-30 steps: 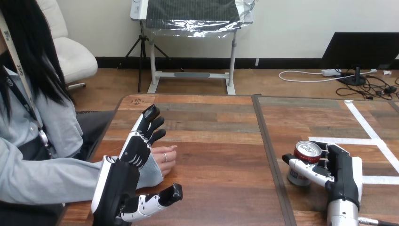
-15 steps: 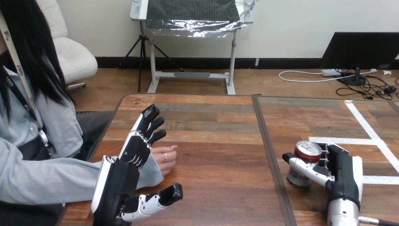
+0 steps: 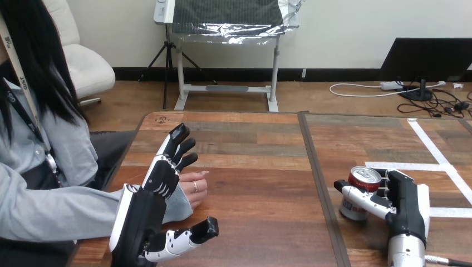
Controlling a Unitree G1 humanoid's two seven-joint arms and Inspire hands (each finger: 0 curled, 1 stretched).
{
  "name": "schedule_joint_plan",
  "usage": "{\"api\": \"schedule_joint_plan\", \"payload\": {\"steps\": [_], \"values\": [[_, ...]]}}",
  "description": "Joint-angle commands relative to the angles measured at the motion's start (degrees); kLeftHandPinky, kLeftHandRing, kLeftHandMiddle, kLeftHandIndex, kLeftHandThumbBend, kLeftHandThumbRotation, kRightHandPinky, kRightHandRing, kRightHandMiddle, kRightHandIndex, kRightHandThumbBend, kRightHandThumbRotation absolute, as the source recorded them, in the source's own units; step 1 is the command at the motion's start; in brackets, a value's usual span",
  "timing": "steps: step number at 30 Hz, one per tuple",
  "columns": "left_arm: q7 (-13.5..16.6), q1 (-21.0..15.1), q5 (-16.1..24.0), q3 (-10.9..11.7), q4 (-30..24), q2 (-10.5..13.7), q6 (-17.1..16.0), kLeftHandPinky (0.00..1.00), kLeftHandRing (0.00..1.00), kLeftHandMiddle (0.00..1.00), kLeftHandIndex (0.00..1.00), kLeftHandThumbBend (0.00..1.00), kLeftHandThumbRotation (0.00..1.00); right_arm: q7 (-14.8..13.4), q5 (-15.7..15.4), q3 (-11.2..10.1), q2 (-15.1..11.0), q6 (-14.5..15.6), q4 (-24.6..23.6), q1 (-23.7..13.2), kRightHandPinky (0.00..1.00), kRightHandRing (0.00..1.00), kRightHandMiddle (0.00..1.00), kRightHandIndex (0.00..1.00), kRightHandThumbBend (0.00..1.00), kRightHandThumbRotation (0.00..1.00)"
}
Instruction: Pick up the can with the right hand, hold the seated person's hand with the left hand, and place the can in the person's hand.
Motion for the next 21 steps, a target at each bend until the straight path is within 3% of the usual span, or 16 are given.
{"api": "schedule_joint_plan", "payload": {"steps": [1,10,13,16,21], "values": [[-0.04,-2.07,-0.21,-0.71,-2.62,-0.31,-0.47,0.86,0.92,0.95,0.94,1.0,0.53,0.42,-0.73,0.77,-0.36,1.21,-0.72,0.33,0.44,0.46,0.49,0.51,0.83,0.0],[0.62,-2.1,0.72,-0.24,-2.61,-0.43,0.19,0.86,0.92,0.95,0.94,1.0,0.52,0.29,-1.9,1.82,-0.9,-0.43,-2.05,0.56,0.42,0.45,0.5,0.51,0.82,0.0],[1.81,-2.19,3.17,0.74,-2.38,-0.33,0.44,0.87,0.93,0.95,0.94,1.0,0.51,1.06,-1.6,1.72,-0.87,-0.44,-2.89,0.47,0.42,0.45,0.5,0.51,0.82,0.0],[4.23,-2.12,7.54,2.46,-2.55,-0.25,0.71,0.86,0.93,0.96,0.94,1.0,0.51,1.39,-1.8,1.91,-1.03,-0.39,-3.71,0.45,0.41,0.45,0.51,0.5,0.81,0.0],[11.13,-1.07,18.72,5.85,-5.31,0.06,3.76,0.86,0.93,0.96,0.95,1.0,0.51,2.26,-1.94,2.08,-1.18,-0.19,-5.54,0.48,0.4,0.45,0.51,0.5,0.82,0.0]]}}
